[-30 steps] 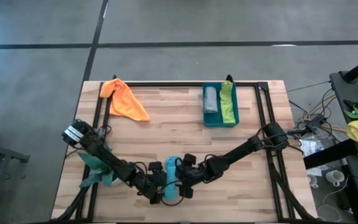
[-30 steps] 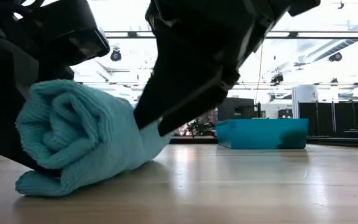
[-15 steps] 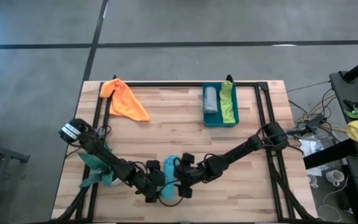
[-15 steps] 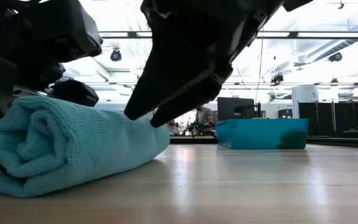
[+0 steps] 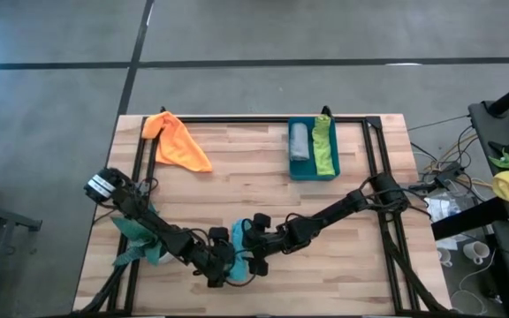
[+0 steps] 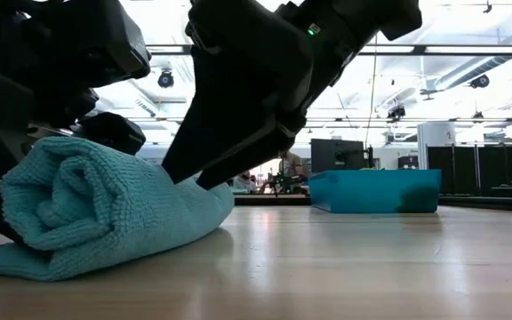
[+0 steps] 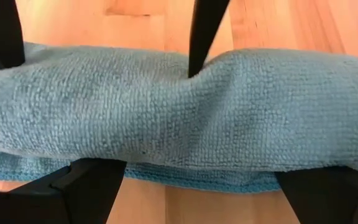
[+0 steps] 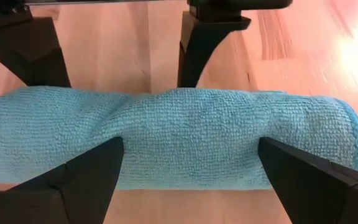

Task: Roll microfiber towels into tight, uniform cylinder then place into a basket
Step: Roll the blue towel

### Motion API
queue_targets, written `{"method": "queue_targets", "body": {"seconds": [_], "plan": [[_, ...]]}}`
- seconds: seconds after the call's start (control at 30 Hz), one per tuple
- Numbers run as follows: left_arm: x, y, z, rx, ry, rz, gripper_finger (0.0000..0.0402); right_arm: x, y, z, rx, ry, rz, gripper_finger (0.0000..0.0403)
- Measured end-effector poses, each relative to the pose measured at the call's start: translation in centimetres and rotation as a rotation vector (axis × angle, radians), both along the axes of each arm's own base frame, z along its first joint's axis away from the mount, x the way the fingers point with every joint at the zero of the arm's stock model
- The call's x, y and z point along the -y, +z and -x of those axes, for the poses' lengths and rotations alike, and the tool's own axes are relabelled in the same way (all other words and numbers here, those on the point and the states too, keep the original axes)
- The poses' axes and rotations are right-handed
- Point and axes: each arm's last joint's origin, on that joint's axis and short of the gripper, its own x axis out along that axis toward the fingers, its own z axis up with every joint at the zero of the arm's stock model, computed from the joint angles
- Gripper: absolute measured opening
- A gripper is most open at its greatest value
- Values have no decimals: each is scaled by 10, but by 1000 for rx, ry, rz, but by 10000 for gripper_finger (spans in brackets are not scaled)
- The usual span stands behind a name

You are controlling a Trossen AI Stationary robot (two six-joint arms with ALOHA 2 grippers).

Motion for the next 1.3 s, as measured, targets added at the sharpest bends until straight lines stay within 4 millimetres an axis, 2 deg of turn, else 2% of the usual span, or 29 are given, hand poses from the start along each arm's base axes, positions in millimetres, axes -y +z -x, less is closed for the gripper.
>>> {"method": "queue_targets", "body": {"seconds": [0.23, 0.77, 0.93, 1.1, 1.2, 1.3], "plan": [[-3, 0, -3, 7, 10, -3, 377, 2, 0, -7, 61, 15, -10, 370], [-5, 4, -4, 17, 24, 9, 377, 5, -37, -19, 26, 39, -17, 370], [-10, 15, 4, -27, 18, 0, 377, 5, -44, -19, 9, 49, -21, 370], [-21, 36, 23, -133, 17, -1, 377, 5, -46, -18, -2, 54, -23, 370], [-27, 50, 29, -53, 70, -15, 377, 5, -45, -18, -3, 55, -24, 370], [-32, 57, 22, 99, 133, 12, 377, 4, -43, -20, 1, 61, -23, 370]]}}
